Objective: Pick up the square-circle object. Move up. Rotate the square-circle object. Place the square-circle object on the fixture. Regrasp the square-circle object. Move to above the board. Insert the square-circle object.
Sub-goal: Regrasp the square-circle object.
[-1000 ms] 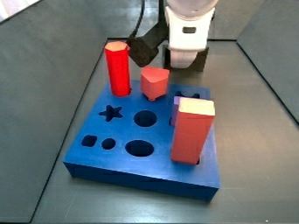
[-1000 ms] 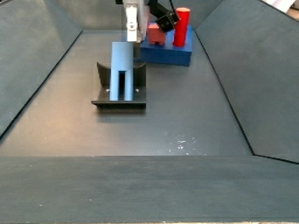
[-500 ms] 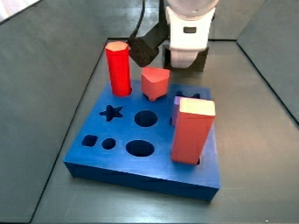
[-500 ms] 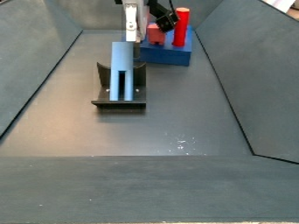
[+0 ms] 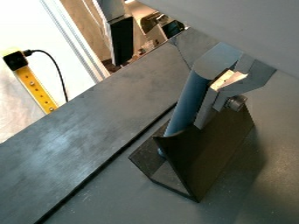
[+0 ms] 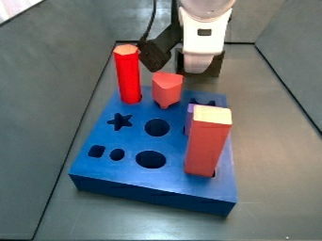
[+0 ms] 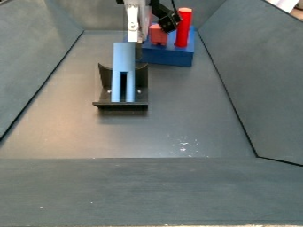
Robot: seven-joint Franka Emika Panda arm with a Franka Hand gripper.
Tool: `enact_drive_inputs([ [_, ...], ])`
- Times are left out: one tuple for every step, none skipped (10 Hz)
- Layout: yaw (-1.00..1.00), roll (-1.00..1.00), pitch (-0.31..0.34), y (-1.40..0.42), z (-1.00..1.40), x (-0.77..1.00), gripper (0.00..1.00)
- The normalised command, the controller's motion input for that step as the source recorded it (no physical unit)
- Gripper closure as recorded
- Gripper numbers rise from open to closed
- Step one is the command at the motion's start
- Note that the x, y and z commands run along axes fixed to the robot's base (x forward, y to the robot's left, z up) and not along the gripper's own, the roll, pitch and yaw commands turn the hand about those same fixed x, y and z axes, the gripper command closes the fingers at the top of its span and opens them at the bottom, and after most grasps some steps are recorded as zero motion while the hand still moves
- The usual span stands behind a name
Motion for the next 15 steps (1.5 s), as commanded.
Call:
enact_drive_inputs([
  [0.08,0.14,0.1,-0.03,-0.05,0.56,0.0],
  [0.08,0.14,0.1,-0.03,-0.05,0.56,0.0],
  [0.08,0.14,0.1,-0.03,-0.05,0.56,0.0],
  [0.08,0.14,0.1,-0.03,-0.05,0.56,0.0],
  [0.08,0.14,0.1,-0.03,-0.05,0.56,0.0],
  [0.08,0.14,0.1,-0.03,-0.05,0.56,0.0],
  [0.08,0.14,0.1,-0.03,-0.05,0.56,0.0],
  [0.08,0.14,0.1,-0.03,-0.05,0.56,0.0],
  [0.08,0.14,0.101,-0.03,-0.05,0.55,0.0],
  [0.08,0.14,0.101,-0.03,-0.05,0.55,0.0],
  [0.08,0.14,0.101,-0.03,-0.05,0.54,0.0],
  [0.08,0.15,0.101,-0.03,-0.05,0.53,0.0],
  [0.09,0.15,0.1,-0.03,-0.05,0.52,0.0],
  [0.09,0.15,0.099,-0.03,-0.05,0.52,0.0],
  [0.09,0.15,0.098,-0.03,-0.05,0.5,0.0],
])
